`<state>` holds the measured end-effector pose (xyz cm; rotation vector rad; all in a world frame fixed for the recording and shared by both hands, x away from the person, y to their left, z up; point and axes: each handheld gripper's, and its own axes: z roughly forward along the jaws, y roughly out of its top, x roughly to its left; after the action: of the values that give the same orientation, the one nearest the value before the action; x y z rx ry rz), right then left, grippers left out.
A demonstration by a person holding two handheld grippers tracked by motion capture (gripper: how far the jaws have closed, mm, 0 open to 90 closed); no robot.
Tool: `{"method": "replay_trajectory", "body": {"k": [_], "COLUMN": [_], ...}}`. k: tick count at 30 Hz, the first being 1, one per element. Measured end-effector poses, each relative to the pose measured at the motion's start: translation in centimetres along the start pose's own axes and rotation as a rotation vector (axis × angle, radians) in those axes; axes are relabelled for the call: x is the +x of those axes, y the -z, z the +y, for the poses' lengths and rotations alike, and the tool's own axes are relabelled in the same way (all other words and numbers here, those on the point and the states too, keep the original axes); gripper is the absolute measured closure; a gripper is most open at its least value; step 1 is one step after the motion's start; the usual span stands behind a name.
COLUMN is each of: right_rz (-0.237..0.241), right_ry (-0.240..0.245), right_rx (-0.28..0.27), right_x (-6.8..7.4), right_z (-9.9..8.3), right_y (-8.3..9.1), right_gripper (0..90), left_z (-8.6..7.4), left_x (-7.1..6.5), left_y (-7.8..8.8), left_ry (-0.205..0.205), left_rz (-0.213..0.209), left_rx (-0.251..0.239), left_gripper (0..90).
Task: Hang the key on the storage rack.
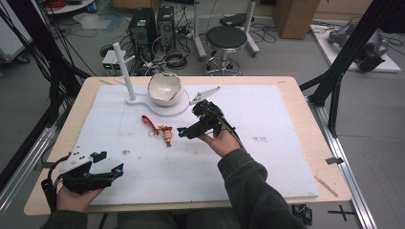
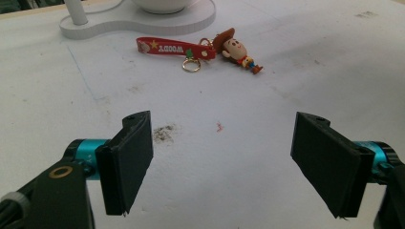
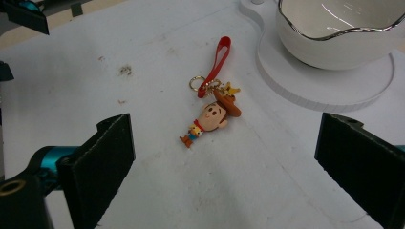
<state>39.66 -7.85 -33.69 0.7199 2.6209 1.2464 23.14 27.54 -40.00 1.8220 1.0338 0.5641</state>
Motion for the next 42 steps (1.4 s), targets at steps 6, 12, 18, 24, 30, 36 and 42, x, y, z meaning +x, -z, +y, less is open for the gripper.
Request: {"method": "replay_trajectory", "body": {"k": [6, 12, 18, 24, 30, 36, 42], "right_rz": [0.002, 0.007, 0.011, 0.019, 0.018, 0.019, 0.019], "right_ry": [-0.004, -0.004, 0.005, 0.019, 0.028, 0.025, 0.024], "right_rx": [0.003, 0.004, 0.010, 0.014, 0.020, 0.025, 0.028], "right_x": [-0.1, 0.0, 0.2, 0.5, 0.8, 0.8, 0.8], "right_z": [0.8, 1.9, 3.0, 4.1, 5.3, 6.4, 7.3], "right_y": [-0.4, -0.7, -1.0, -1.4, -2.0, -2.7, -3.7], "right_gripper": [5.3, 5.3, 5.3, 5.3, 5.3, 5.4, 5.4], "left_z": [0.0, 0.0, 0.0, 0.0, -0.1, -0.1, -0.1], "left_x": [0.0, 0.1, 0.1, 0.2, 0.1, 0.2, 0.2], "left_y": [0.0, 0.1, 0.2, 0.2, 0.2, 0.2, 0.2], "left_ry": [0.002, 0.002, 0.003, -0.003, 0.001, -0.001, 0.003], "left_rz": [-0.003, 0.000, -0.001, -0.001, -0.002, 0.000, 0.002], "left_rx": [-0.001, -0.001, -0.009, -0.005, -0.006, -0.005, -0.005], "left_gripper": [22.8, 22.8, 22.8, 22.7, 22.8, 22.7, 22.4]}}
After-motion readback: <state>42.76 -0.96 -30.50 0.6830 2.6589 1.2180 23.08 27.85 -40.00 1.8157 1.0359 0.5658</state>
